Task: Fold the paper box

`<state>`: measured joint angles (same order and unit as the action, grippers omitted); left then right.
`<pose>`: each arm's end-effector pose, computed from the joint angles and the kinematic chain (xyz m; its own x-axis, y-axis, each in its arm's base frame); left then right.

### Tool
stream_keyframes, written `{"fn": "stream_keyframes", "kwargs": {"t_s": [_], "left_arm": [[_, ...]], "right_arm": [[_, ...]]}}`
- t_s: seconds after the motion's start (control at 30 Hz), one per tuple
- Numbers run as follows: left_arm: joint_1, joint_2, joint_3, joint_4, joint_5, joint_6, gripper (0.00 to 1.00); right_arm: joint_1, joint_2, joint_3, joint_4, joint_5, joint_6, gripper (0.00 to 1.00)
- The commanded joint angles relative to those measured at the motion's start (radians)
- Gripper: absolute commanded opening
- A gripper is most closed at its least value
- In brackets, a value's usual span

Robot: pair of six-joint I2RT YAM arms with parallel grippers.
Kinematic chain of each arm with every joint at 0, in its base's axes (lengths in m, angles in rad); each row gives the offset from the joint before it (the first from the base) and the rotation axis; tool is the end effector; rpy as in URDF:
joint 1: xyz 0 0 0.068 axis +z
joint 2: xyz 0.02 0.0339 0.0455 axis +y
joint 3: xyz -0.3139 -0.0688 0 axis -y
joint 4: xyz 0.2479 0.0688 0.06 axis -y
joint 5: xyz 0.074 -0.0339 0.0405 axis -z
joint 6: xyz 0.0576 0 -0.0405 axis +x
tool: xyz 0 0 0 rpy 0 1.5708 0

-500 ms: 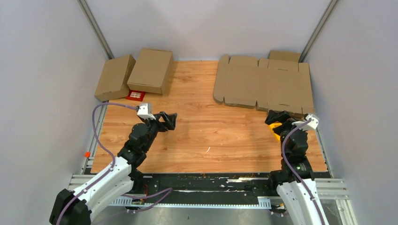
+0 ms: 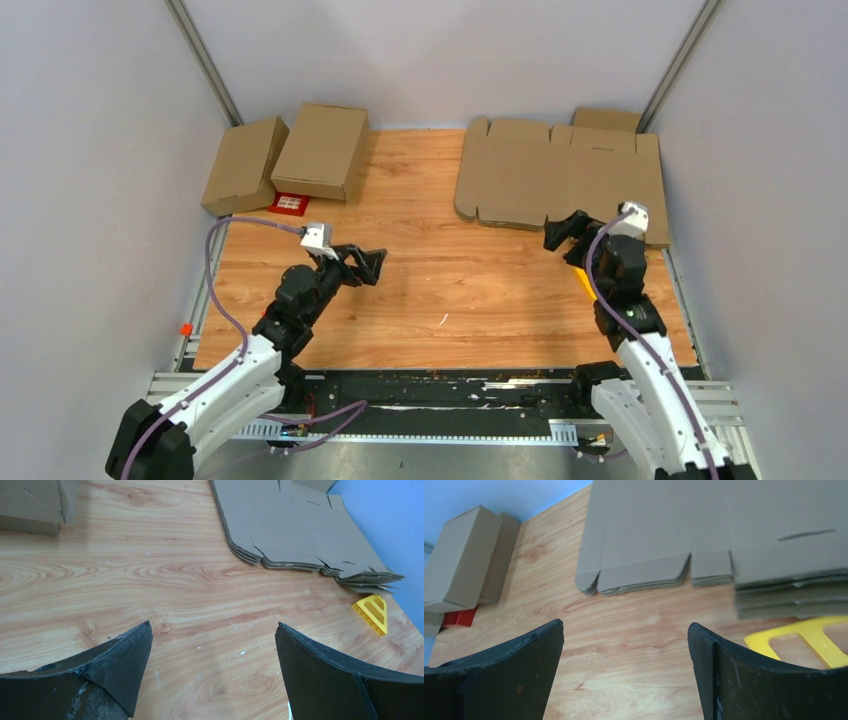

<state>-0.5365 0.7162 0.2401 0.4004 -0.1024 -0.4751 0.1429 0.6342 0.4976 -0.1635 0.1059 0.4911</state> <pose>0.1422 -0.0777 0.2494 -0.2503 -0.3806 -0.8902 0.3445 0.8243 -0.4492 0.1457 0.0148 0.2864 -0.2777 0.4338 -0.8571 0.1012 0.9005 0.4230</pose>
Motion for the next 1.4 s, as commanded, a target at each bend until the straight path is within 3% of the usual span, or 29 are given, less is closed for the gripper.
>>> {"fn": "stream_keyframes", "kwargs": {"t_s": [0.0, 0.13, 0.3, 0.37, 0.4, 0.43, 0.97, 1.37], "left_arm": [[-0.002, 0.014, 0.013, 0.052, 0.039, 0.028, 0.99], [-0.002, 0.032, 0.019, 0.053, 0.047, 0.029, 0.99], [-0.002, 0.063, 0.027, 0.059, 0.071, 0.023, 0.98], [-0.002, 0.07, 0.032, 0.06, 0.075, 0.023, 0.98], [-0.002, 0.071, 0.033, 0.057, 0.075, 0.024, 0.98], [-0.002, 0.071, 0.033, 0.057, 0.074, 0.024, 0.98], [-0.002, 0.075, 0.037, 0.054, 0.078, 0.024, 0.98], [-0.002, 0.073, 0.038, 0.05, 0.07, 0.029, 0.97]], "right_arm": [[0.001, 0.165, 0.147, 0.009, -0.202, -0.1, 0.93], [0.001, 0.325, 0.245, -0.085, -0.101, -0.096, 0.92], [0.0, 0.45, 0.336, -0.244, 0.192, 0.122, 0.94], [-0.009, 0.472, 0.362, -0.314, 0.273, 0.217, 0.8], [-0.02, 0.48, 0.373, -0.331, 0.28, 0.247, 0.72], [-0.033, 0.485, 0.381, -0.338, 0.276, 0.266, 0.7], [-0.224, 0.632, 0.388, -0.245, 0.178, 0.513, 0.5], [-0.249, 0.725, 0.39, -0.191, 0.177, 0.56, 0.47]]}}
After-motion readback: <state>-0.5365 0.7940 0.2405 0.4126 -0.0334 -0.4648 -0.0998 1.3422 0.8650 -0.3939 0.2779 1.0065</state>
